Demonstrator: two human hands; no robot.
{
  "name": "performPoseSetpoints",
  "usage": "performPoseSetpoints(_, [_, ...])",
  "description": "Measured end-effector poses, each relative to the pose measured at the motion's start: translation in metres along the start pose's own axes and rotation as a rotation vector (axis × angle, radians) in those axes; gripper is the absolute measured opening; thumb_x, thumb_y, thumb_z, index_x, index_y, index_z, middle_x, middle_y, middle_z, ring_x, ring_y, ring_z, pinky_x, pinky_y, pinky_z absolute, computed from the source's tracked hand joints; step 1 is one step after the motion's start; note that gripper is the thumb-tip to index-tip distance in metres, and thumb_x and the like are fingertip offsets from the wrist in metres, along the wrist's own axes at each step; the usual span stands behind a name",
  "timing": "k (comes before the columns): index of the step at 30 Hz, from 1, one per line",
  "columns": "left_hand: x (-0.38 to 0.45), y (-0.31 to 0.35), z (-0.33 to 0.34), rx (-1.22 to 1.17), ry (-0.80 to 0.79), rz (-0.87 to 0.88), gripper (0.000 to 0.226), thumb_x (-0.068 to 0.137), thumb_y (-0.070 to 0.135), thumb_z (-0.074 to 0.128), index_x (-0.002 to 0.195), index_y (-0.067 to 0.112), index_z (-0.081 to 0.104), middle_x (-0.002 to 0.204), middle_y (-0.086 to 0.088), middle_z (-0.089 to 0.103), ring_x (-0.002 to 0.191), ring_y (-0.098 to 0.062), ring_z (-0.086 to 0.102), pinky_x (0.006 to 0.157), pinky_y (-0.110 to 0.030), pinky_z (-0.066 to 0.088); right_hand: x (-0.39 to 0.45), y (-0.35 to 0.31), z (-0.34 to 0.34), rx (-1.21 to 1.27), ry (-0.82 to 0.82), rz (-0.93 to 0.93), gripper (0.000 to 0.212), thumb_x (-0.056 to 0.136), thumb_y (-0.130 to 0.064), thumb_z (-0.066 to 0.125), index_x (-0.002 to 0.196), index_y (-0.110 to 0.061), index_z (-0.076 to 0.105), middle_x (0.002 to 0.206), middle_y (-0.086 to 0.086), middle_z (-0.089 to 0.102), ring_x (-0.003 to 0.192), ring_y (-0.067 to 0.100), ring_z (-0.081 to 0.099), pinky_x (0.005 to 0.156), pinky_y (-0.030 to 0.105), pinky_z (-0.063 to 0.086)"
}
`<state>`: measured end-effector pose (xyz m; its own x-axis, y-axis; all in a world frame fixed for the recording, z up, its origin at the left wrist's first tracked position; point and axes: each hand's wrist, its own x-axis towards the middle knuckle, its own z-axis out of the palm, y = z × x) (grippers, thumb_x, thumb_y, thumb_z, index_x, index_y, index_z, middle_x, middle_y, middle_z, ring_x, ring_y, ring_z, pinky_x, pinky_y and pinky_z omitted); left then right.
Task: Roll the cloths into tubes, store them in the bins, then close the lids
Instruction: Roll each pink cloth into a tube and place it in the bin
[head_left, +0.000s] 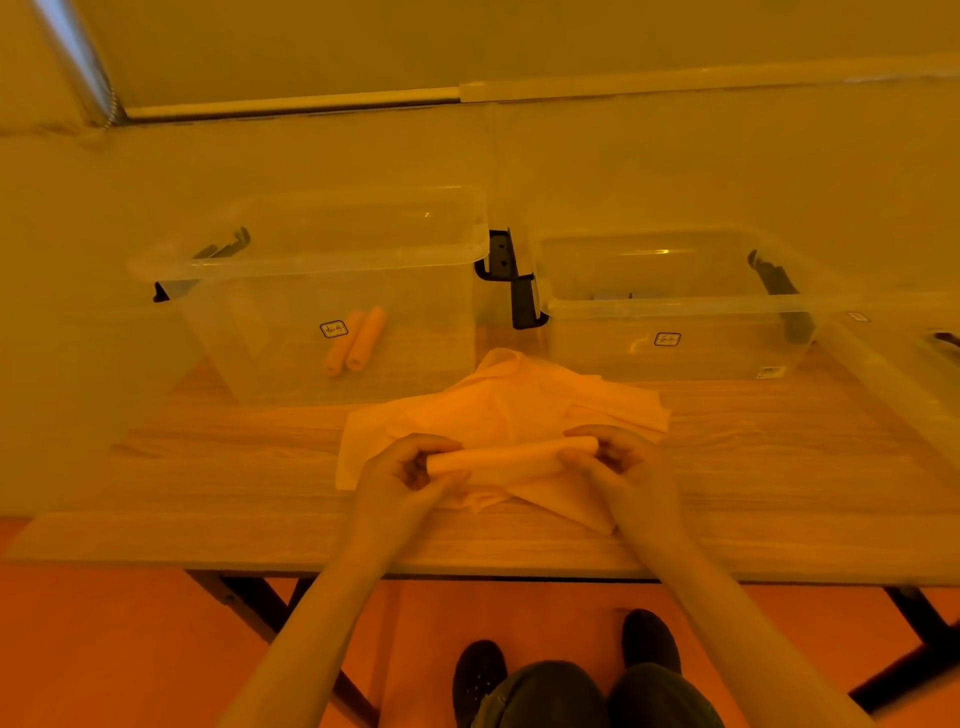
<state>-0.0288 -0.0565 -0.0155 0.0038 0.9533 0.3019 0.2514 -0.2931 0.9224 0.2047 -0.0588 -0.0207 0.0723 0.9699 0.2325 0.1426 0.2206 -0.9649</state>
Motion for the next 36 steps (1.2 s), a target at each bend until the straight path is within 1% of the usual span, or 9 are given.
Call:
performPoseSetpoints(4, [0.011,0.008,0.0,0.017,0.013,0.031,0.032,0.073,0.008,0.08,0.086,0.036,0.071,0.094,0.011,0.07,0.09,-0.01,0.065,0.077,-0.037,0.055,0.004,0.0,-0.001,0.04,0.053,-0.016,0.028,0.072,-0.034,0.072,0.1,-0.03,0.069,0.104,-0.006,0.07,0.099,0.008,0.065,0.082,0.026,0.056])
performPoseSetpoints(7, [0.025,0.02,0.001,0.017,0.06,0.052,0.029,0.072,0.007,0.081,0.084,0.031,0.07,0.087,0.007,0.069,0.087,-0.013,0.064,0.075,-0.044,0.054,0.014,-0.007,-0.005,0.059,0.054,-0.039,0.033,0.074,-0.016,0.078,0.101,-0.029,0.064,0.101,0.003,0.07,0.093,0.016,0.067,0.072,0.028,0.057])
performPoseSetpoints(12, [0.049,0.043,0.002,0.003,0.085,0.084,0.026,0.074,0.012,0.079,0.086,0.032,0.067,0.089,0.005,0.069,0.084,-0.017,0.064,0.073,-0.038,0.054,0.047,-0.034,-0.016,0.012,0.071,-0.055,0.023,0.077,-0.017,0.075,0.089,-0.03,0.06,0.085,-0.012,0.068,0.076,-0.006,0.066,0.06,0.012,0.052])
performPoseSetpoints(14, [0.057,0.048,0.003,-0.003,0.102,0.1,0.024,0.077,0.009,0.075,0.085,0.029,0.066,0.087,0.003,0.067,0.082,-0.019,0.063,0.07,-0.034,0.054,0.06,-0.04,-0.019,0.021,0.048,-0.067,0.018,0.077,-0.014,0.074,0.087,-0.025,0.064,0.087,-0.014,0.068,0.076,-0.009,0.065,0.06,0.01,0.051])
performPoseSetpoints(17, [0.063,0.041,0.005,0.034,0.077,0.102,0.018,0.081,0.012,0.071,0.085,0.029,0.067,0.087,-0.001,0.067,0.082,-0.022,0.062,0.072,-0.043,0.053,0.07,-0.033,-0.02,0.078,0.024,-0.047,0.02,0.076,-0.01,0.074,0.093,-0.017,0.067,0.096,-0.011,0.07,0.087,0.001,0.068,0.065,0.016,0.055])
performPoseSetpoints(22, [0.064,0.013,0.01,0.001,0.091,0.013,0.014,0.074,0.035,0.07,0.087,0.039,0.07,0.093,0.008,0.07,0.09,-0.017,0.065,0.077,-0.045,0.056,0.073,-0.013,-0.01,0.145,0.075,0.014,0.019,0.077,-0.01,0.075,0.091,-0.021,0.068,0.095,-0.004,0.072,0.084,0.004,0.068,0.064,0.018,0.055])
performPoseSetpoints(26, [0.062,-0.002,0.014,-0.134,0.081,-0.065,0.03,0.075,0.013,0.074,0.097,0.032,0.067,0.103,0.004,0.071,0.099,-0.013,0.067,0.079,-0.03,0.056,0.068,0.002,-0.007,0.17,0.124,0.051,0.02,0.079,-0.013,0.074,0.099,-0.016,0.073,0.097,-0.004,0.072,0.087,0.005,0.068,0.066,0.018,0.055])
performPoseSetpoints(32, [0.058,-0.014,0.016,-0.114,0.127,-0.061,0.028,0.075,0.01,0.076,0.092,0.031,0.067,0.095,0.003,0.071,0.092,-0.017,0.067,0.077,-0.036,0.056,0.066,0.008,-0.006,0.13,0.06,0.049,0.028,0.078,-0.007,0.075,0.103,-0.018,0.073,0.103,-0.007,0.072,0.092,0.006,0.068,0.072,0.021,0.056])
performPoseSetpoints(36, [0.056,-0.018,0.016,-0.088,0.152,-0.013,0.033,0.071,0.019,0.082,0.087,0.044,0.069,0.093,0.007,0.071,0.091,-0.019,0.066,0.078,-0.038,0.053,0.063,0.008,-0.005,0.093,0.081,0.039,0.018,0.078,-0.014,0.075,0.092,-0.024,0.072,0.095,-0.008,0.071,0.086,0.001,0.066,0.067,0.016,0.054])
